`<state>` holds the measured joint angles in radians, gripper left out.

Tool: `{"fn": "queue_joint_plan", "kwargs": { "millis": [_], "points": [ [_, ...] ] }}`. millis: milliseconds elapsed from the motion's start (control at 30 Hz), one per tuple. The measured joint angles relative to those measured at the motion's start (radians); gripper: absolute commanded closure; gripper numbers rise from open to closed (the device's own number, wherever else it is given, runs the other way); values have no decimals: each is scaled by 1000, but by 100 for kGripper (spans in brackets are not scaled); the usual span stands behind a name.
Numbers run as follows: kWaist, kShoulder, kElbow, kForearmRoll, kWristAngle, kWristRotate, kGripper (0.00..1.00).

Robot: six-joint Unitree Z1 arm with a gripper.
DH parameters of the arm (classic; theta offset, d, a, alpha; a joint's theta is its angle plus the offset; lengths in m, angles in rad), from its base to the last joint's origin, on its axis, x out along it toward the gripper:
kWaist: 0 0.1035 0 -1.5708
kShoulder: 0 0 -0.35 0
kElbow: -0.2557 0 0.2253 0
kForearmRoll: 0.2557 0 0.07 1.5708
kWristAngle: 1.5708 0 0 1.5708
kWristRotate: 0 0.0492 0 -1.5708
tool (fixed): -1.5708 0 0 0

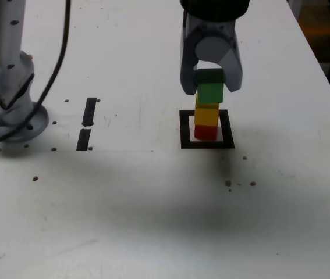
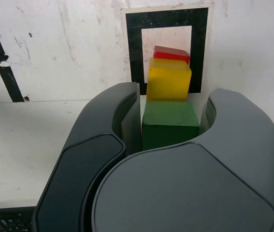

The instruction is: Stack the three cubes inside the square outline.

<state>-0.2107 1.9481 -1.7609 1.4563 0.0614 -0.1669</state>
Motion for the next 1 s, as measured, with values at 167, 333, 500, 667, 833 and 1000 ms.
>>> {"fn": "queue_joint_plan", "kwargs": {
  "millis": [167, 333, 500, 667, 833, 1000],
  "points": [
    [2, -1, 29, -12, 2, 1, 81],
    [6, -3, 63, -52, 5, 4, 81],
    [19, -2, 86, -71, 32, 4, 81],
    [25, 0, 91, -79, 42, 4, 78],
    [25, 5, 94, -84, 42, 4, 65],
    [25, 16, 95, -86, 42, 4, 32]
  ]
}}
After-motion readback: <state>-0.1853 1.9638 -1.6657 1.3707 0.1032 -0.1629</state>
